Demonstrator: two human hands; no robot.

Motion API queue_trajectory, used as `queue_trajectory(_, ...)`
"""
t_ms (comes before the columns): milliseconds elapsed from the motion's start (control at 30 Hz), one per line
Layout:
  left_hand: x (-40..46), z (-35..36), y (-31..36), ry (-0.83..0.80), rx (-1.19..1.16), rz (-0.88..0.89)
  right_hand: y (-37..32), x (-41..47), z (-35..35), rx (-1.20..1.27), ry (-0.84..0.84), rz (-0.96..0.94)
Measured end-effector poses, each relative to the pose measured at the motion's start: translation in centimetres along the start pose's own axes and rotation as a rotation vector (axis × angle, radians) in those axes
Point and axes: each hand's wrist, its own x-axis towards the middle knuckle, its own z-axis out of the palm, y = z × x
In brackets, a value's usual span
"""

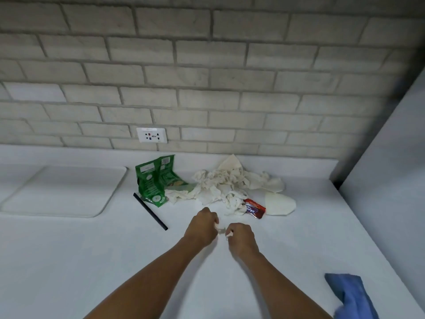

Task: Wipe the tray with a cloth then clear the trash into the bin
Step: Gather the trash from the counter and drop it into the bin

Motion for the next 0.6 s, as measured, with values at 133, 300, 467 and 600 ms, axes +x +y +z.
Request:
queue_trajectory(133,-2.4,0.9,2.6,-0.045,-0.011,0.157,1.1,-3.9,-0.7,0.043,0.065,0.092)
queue_trajectory(300,-7.0,2.8,6.5,-0.053,-0.108,0.322,2.9,-9.9,-1.4,0.052,0.216,0.223)
queue_trajectory(467,-12.8,6.8,11.9,-0.183,-0.194,0.474,7.4,-18.0,-2.3,0.090,0.321,0.399)
queue_trajectory(600,-17.7,10.1,18.0,-0.276,-0.220,0.657,12.8,-25.4,-3.2,0.165,0.477,0.517)
